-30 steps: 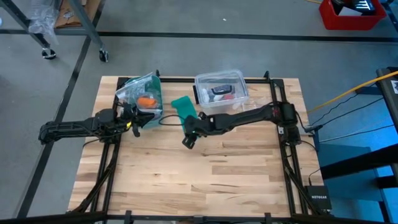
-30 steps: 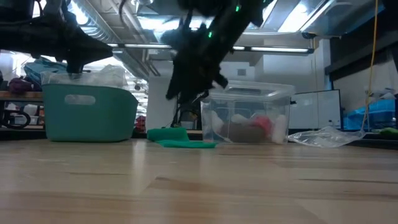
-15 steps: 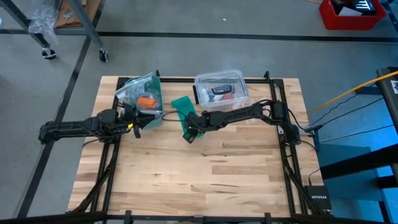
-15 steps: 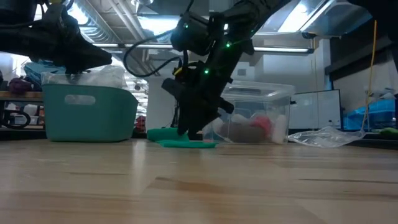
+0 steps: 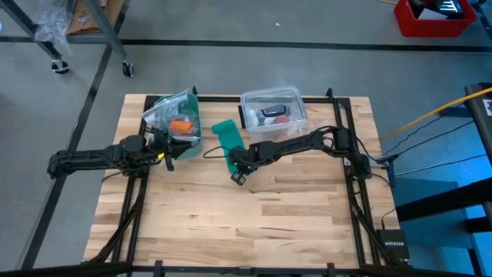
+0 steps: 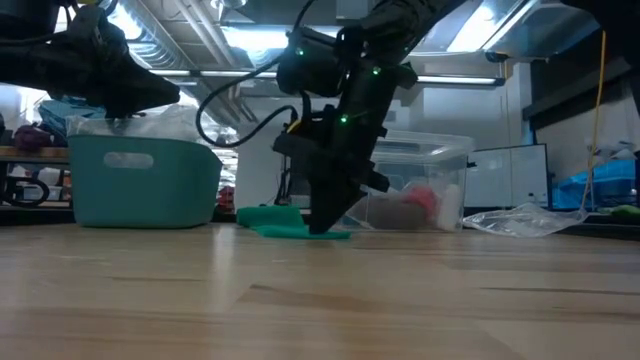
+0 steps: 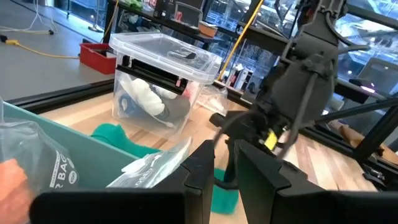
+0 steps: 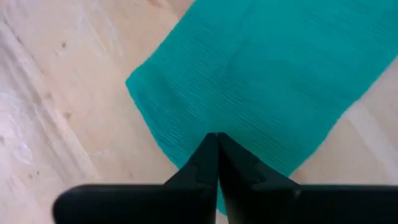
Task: Roll bandage
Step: Move the green bandage to the center of the table
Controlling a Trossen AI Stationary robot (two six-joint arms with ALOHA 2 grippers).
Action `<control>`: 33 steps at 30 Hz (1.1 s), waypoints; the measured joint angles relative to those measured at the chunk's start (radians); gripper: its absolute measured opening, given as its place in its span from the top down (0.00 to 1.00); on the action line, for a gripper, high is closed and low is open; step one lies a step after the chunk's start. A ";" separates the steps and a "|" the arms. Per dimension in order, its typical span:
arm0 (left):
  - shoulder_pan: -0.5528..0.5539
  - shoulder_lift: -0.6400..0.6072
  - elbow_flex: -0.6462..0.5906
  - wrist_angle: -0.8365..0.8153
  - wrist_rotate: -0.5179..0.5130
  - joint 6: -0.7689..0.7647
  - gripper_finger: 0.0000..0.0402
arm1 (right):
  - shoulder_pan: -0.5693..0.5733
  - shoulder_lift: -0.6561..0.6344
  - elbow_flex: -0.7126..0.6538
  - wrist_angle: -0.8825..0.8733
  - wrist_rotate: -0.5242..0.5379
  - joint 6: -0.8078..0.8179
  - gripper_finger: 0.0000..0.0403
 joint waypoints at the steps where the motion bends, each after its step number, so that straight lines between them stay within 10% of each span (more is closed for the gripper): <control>1: 0.000 0.000 0.000 0.000 0.000 0.000 0.86 | 0.011 0.002 0.001 -0.008 0.004 0.000 0.95; 15: 0.000 0.000 -0.001 0.001 0.000 -0.003 0.86 | 0.117 -0.003 -0.002 -0.222 -0.315 0.006 0.99; 26: 0.000 0.000 -0.001 0.000 0.000 -0.003 0.86 | 0.135 -0.020 -0.005 -0.235 -0.270 0.044 0.96; 33: 0.000 0.000 -0.001 0.000 0.000 0.013 0.86 | 0.132 -0.143 -0.013 -0.252 -0.062 0.040 0.96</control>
